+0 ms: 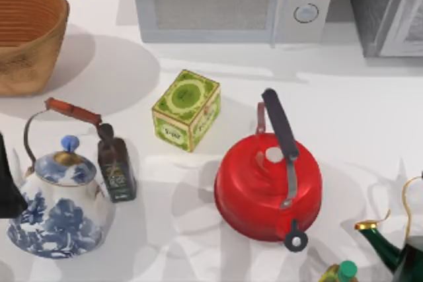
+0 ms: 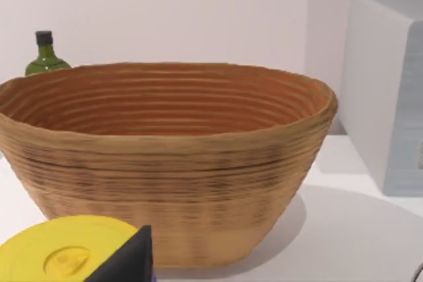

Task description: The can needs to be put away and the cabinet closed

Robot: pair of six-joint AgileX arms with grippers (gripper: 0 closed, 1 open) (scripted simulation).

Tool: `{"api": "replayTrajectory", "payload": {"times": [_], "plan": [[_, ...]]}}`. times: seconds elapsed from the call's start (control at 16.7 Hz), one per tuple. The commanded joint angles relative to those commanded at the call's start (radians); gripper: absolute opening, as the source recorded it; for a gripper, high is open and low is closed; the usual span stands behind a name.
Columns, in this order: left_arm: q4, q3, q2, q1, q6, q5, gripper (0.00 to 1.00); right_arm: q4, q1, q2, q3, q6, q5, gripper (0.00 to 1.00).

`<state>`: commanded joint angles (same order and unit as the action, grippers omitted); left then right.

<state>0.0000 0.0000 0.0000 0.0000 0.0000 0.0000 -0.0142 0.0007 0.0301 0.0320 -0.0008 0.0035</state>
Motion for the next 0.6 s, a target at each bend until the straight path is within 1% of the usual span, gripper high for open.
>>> {"api": "replayTrajectory", "payload": {"times": [0.12,0.48,0.6], "plan": [[0.0,0.0,0.0,0.0,0.0,0.0,1.0,0.014,-0.001,-0.03,-0.032,0.001,-0.004,1.0],[0.0,0.0,0.0,0.0,0.0,0.0,1.0,0.013,0.001,-0.025,-0.031,0.001,-0.004,1.0],[0.0,0.0,0.0,0.0,0.0,0.0,1.0,0.045,-0.027,0.007,-0.015,0.002,-0.031,1.0]]}}
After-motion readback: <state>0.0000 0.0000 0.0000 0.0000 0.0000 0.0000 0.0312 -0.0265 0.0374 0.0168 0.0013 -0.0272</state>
